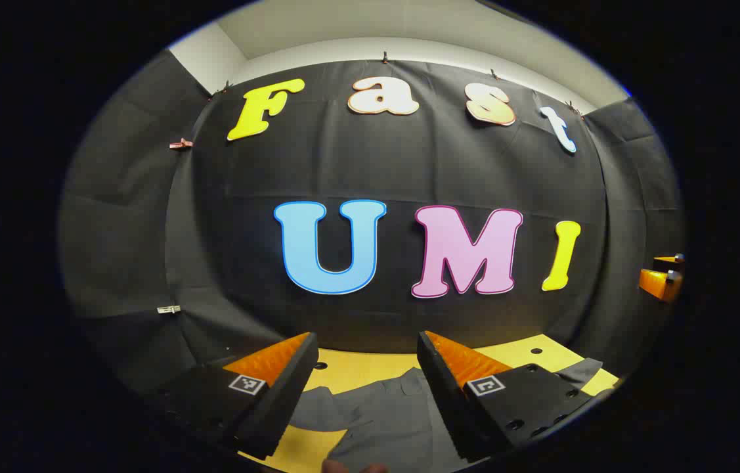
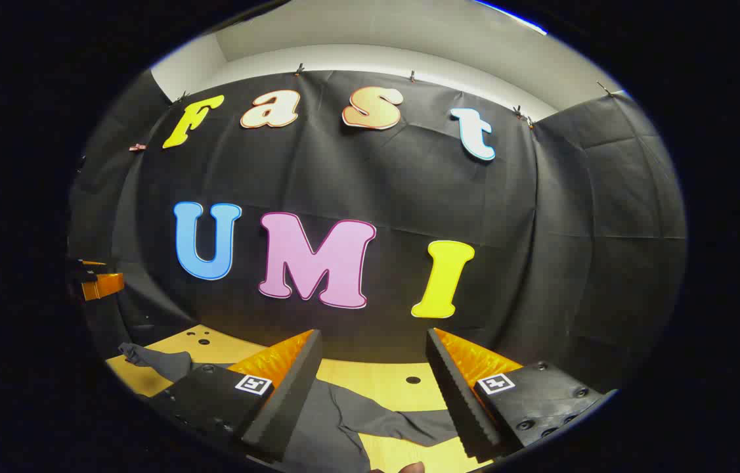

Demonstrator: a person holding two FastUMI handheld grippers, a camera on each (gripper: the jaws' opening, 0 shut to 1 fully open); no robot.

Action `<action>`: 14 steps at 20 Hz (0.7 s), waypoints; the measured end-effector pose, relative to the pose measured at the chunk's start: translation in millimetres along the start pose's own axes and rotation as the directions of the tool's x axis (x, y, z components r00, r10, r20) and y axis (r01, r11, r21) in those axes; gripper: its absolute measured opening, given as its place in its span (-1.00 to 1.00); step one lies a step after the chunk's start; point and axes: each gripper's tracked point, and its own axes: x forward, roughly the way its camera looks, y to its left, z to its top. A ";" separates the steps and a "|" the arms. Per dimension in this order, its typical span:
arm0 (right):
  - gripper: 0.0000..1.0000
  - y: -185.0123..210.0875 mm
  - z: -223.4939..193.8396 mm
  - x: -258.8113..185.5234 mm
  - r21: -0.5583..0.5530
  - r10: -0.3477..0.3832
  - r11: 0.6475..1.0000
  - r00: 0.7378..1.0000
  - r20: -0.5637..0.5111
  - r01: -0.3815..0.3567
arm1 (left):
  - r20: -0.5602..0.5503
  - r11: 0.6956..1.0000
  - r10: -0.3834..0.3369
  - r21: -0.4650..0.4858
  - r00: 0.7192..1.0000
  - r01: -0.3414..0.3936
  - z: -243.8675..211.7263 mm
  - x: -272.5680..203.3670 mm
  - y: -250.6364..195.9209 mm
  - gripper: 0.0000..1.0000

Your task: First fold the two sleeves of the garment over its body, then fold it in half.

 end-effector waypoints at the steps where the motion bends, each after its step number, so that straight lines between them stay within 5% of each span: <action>1: 0.94 0.3 0.1 3.4 0.003 0.003 1.000 1.000 0.001 -0.003 | 0.002 1.000 -0.001 0.004 1.000 0.001 -0.2 1.8 -3.7 0.91; 14: 0.94 -5.0 -12.0 20.3 -0.010 0.029 1.000 0.999 -0.013 -0.030 | -0.011 1.000 -0.011 0.019 1.000 0.012 -3.2 12.5 -28.0 0.91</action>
